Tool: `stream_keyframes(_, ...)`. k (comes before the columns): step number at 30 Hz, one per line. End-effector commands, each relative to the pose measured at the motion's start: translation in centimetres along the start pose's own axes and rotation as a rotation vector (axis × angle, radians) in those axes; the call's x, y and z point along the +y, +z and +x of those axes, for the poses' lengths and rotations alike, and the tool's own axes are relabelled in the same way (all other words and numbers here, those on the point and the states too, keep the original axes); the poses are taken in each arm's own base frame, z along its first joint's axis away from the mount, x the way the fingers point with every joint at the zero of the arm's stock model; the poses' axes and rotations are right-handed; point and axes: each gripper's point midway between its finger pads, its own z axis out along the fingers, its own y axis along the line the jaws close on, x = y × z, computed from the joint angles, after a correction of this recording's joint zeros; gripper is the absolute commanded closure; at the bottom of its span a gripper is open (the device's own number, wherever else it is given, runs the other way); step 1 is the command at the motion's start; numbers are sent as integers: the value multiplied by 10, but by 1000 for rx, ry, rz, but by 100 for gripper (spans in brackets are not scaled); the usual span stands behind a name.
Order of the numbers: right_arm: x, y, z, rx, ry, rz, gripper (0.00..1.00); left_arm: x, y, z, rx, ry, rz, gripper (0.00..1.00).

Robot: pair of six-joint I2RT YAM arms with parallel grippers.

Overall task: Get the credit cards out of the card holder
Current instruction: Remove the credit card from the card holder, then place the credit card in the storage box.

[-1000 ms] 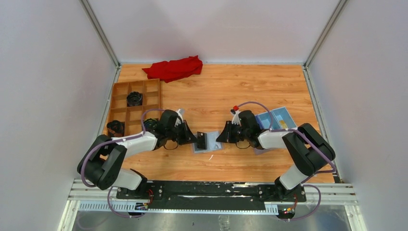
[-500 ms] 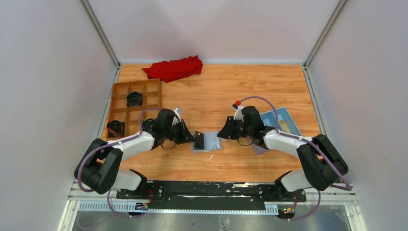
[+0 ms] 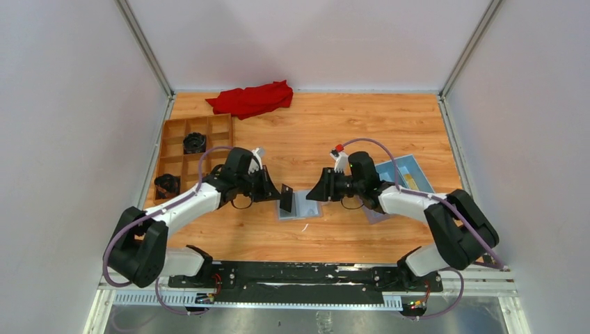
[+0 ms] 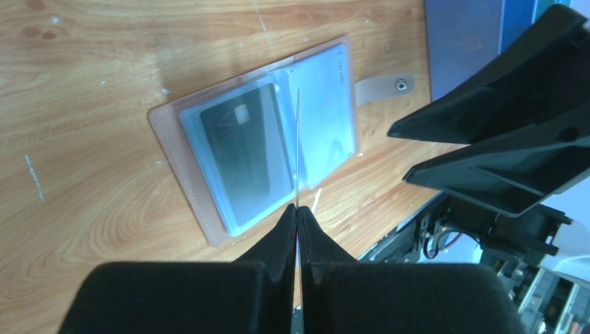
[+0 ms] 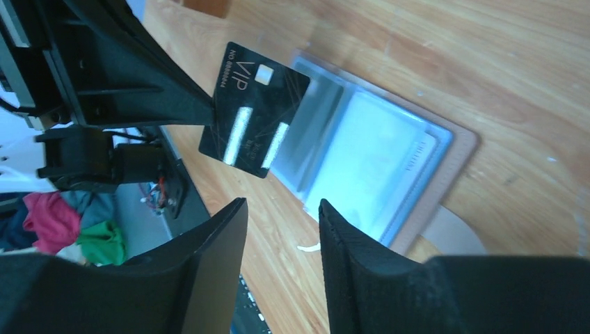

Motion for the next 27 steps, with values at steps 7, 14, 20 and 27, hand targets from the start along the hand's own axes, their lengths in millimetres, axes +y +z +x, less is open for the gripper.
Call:
stream_keyframes(7,41,7,-10,3,41,-281,43,-41,-20,-8,2,-6,155,100)
stream_keyframes(14,45,8,-10,-2,65,-318,39,-68,-34,-15,-18,-37,290,100)
stream_keyframes(20,55,8,-16,-20,93,-395,39,-75,-37,-17,-18,-41,326,100)
stream_keyframes(27,73,4,-25,-56,154,-552,68,-72,-36,-16,-14,-45,321,100)
